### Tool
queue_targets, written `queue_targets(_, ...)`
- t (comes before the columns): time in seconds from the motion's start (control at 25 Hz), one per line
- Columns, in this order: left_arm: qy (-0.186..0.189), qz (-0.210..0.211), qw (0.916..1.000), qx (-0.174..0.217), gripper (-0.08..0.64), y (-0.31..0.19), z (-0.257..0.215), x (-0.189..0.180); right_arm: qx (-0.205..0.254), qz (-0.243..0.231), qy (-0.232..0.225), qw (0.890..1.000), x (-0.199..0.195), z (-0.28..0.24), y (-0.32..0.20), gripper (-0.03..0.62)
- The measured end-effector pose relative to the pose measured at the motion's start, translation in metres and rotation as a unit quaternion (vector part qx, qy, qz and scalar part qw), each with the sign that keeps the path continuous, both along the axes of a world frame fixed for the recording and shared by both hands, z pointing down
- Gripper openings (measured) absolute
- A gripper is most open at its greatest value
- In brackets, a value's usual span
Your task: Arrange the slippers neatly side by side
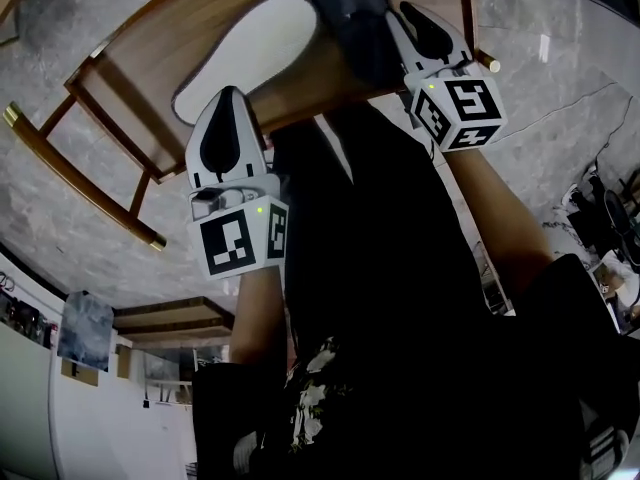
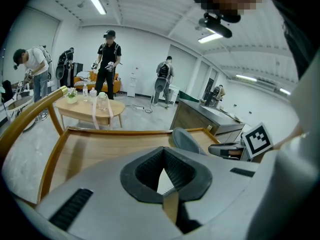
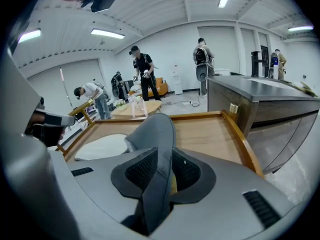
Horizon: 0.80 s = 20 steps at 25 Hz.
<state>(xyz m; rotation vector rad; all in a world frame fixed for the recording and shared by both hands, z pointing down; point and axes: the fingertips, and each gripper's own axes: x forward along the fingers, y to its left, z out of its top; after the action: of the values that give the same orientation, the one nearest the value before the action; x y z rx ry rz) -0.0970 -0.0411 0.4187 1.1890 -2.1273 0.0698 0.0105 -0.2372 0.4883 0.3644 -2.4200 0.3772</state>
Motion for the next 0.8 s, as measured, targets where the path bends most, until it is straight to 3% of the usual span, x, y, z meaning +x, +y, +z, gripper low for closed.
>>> queue_targets(0.32,-0.003,0.02,0.9995,-0.024,0.002,0.009,0.008,-0.022,0.043,-0.022,-0.022,0.999,-0.016,-0.02,0.008,0.094)
queue_targets(0.44,0.013,0.048,0.9981,-0.035,0.103,0.006,0.016,-0.032,0.067,-0.051,-0.039,0.996,-0.03,-0.036,0.027,0.055)
queue_targets(0.52,0.021,0.075,0.9959,-0.047,0.125,0.003,0.022,-0.036,0.071,-0.074,-0.048,0.994,-0.039,-0.044,0.044,0.017)
queue_targets(0.64,0.034,0.129,0.9881,-0.077,0.144,-0.001,0.035,-0.039,0.04,-0.107,-0.039,0.993,-0.048,-0.039,0.077,0.0)
queue_targets(0.8,0.067,0.198,0.9711,-0.114,0.165,-0.001,0.055,-0.039,-0.014,-0.12,-0.031,0.992,-0.057,-0.025,0.112,-0.002)
